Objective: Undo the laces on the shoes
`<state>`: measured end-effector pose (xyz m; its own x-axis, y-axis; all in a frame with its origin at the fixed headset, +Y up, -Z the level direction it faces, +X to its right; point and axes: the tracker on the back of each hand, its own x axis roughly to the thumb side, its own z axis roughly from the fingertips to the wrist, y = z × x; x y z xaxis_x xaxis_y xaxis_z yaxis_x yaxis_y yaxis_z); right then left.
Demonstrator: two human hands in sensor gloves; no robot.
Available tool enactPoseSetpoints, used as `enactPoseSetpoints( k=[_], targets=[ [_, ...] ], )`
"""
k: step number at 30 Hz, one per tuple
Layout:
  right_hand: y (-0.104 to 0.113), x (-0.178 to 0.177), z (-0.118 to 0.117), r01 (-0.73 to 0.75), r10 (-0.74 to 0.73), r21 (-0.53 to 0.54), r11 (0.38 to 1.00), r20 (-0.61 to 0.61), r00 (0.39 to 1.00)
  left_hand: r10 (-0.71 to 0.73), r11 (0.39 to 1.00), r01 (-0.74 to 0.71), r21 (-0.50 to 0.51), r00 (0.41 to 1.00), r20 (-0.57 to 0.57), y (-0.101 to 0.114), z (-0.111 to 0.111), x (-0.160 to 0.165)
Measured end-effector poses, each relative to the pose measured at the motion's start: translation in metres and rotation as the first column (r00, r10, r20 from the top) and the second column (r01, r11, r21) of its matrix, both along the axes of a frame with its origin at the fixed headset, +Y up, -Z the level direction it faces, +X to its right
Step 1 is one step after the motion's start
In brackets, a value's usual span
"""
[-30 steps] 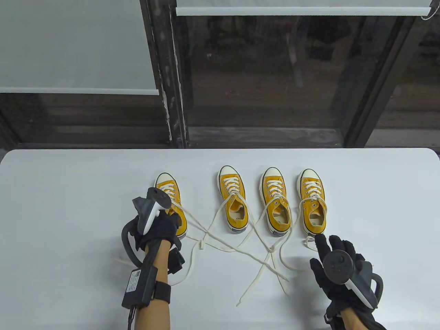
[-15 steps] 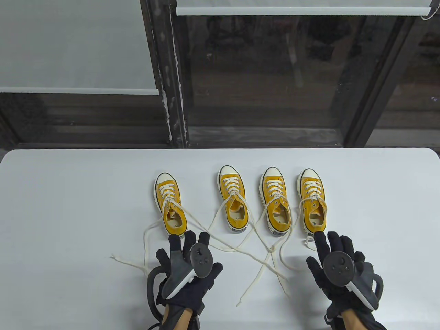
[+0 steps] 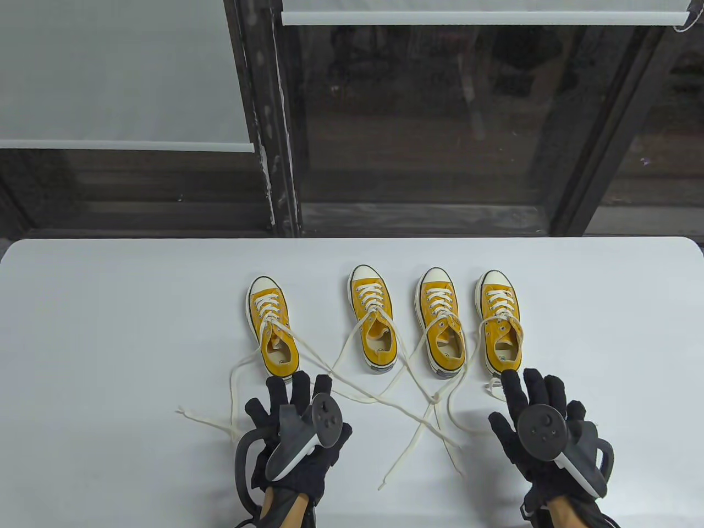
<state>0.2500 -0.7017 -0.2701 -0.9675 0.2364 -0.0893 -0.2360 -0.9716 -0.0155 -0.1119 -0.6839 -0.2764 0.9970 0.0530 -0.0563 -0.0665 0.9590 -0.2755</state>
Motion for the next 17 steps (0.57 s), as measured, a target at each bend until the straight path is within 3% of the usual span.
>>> enactPoseSetpoints(
  k=[17],
  targets=[
    [-0.0011, -0.0026, 0.0007, -0.006, 0.005, -0.003, 1.000, -0.018, 1.000, -0.018, 0.998, 0.020, 0.055, 0.999, -0.029, 0.0010, 0.0024, -0.0024]
  ],
)
